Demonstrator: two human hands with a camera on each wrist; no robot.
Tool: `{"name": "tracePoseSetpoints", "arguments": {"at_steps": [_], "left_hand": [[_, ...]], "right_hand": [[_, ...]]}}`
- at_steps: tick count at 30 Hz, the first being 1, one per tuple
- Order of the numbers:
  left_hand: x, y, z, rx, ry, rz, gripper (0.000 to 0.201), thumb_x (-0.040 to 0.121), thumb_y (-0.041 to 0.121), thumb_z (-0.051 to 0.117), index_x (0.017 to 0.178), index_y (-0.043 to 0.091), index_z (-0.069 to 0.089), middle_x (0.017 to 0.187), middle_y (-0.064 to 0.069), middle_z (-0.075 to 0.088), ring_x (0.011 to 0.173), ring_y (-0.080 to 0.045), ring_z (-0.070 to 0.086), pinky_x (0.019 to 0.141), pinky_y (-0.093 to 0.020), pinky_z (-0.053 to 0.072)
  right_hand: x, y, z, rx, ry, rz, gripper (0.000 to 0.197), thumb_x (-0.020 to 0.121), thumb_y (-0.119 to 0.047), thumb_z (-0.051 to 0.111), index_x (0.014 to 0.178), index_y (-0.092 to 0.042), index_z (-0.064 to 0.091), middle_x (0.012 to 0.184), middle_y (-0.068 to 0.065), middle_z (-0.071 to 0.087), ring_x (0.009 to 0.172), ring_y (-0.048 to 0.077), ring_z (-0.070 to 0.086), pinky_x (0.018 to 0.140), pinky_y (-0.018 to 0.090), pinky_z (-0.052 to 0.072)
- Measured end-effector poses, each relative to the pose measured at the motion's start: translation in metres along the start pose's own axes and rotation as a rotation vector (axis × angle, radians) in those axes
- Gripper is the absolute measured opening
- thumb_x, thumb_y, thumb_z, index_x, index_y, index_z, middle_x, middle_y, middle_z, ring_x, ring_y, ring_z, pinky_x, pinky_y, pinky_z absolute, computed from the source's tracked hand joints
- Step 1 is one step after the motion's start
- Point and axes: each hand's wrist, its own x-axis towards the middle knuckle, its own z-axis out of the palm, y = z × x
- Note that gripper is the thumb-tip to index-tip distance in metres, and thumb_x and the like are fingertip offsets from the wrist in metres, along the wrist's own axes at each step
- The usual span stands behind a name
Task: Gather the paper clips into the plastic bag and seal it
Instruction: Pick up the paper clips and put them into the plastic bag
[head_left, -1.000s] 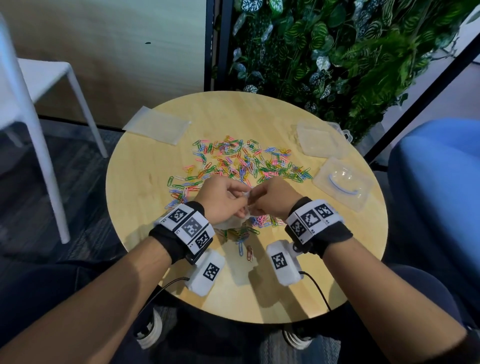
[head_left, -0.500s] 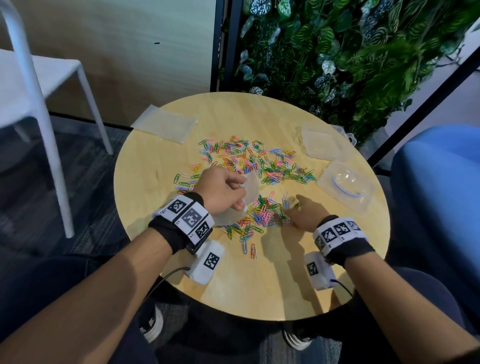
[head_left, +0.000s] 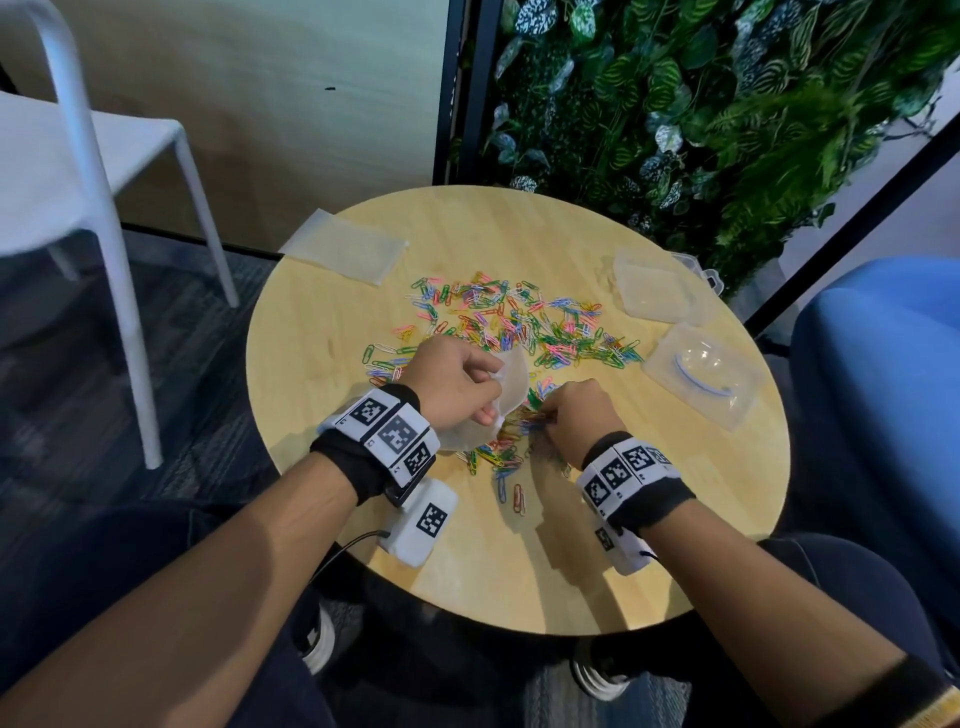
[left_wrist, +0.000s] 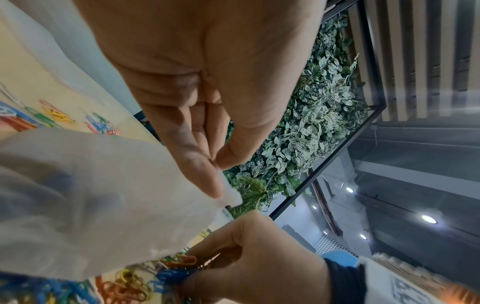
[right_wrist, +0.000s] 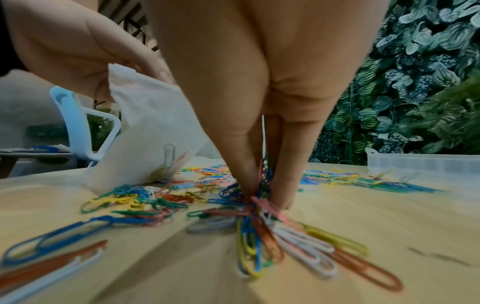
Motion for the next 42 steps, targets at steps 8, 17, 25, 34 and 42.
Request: {"name": "tracePoseSetpoints", "arguments": {"at_steps": [8, 17, 25, 34, 42], "left_hand": [[-0.003, 0.002, 0.003, 0.019, -0.008, 0.019, 0.029, 0.086, -0.002, 0.062, 0.115, 0.004, 0.068, 0.072, -0.013, 0.074, 0.056, -0.018, 0.071, 0.067, -0.023, 0.060], [0.001, 0.001, 0.006, 0.008, -0.003, 0.006, 0.030, 0.088, -0.002, 0.062, 0.117, 0.003, 0.067, 0.073, -0.016, 0.074, 0.059, -0.021, 0.072, 0.065, -0.026, 0.061], [0.000, 0.001, 0.007, -0.028, 0.025, 0.014, 0.026, 0.088, 0.001, 0.065, 0.114, 0.001, 0.068, 0.072, -0.014, 0.074, 0.058, -0.019, 0.072, 0.062, -0.026, 0.061], [0.001, 0.004, 0.011, 0.010, -0.021, 0.029, 0.025, 0.088, -0.003, 0.060, 0.109, 0.005, 0.070, 0.066, -0.008, 0.073, 0.055, -0.014, 0.071, 0.057, -0.018, 0.055], [-0.002, 0.006, 0.014, 0.007, -0.047, 0.044, 0.025, 0.089, -0.002, 0.062, 0.111, 0.004, 0.070, 0.070, -0.007, 0.073, 0.057, -0.014, 0.072, 0.064, -0.023, 0.060]], "right_hand": [[-0.003, 0.045, -0.023, 1.037, 0.074, 0.269, 0.015, 0.079, -0.005, 0.077, 0.092, 0.002, 0.075, 0.090, 0.017, 0.075, 0.066, 0.018, 0.071, 0.058, 0.017, 0.057], [-0.019, 0.025, -0.054, 1.883, -0.057, 0.136, 0.030, 0.083, 0.009, 0.064, 0.113, 0.011, 0.059, 0.099, 0.018, 0.068, 0.084, 0.021, 0.073, 0.072, 0.020, 0.059], [-0.021, 0.004, -0.038, 1.781, -0.144, 0.148, 0.019, 0.085, 0.012, 0.060, 0.104, 0.014, 0.061, 0.088, 0.018, 0.067, 0.073, 0.020, 0.072, 0.074, 0.023, 0.060], [-0.012, -0.008, -0.040, 1.184, -0.119, 0.120, 0.008, 0.082, 0.008, 0.068, 0.089, 0.006, 0.068, 0.081, 0.020, 0.070, 0.065, 0.023, 0.070, 0.080, 0.038, 0.060], [-0.011, -0.011, -0.046, 0.584, -0.035, -0.039, 0.013, 0.080, -0.010, 0.075, 0.093, -0.010, 0.078, 0.077, 0.000, 0.070, 0.068, 0.010, 0.062, 0.062, 0.019, 0.051]]}}
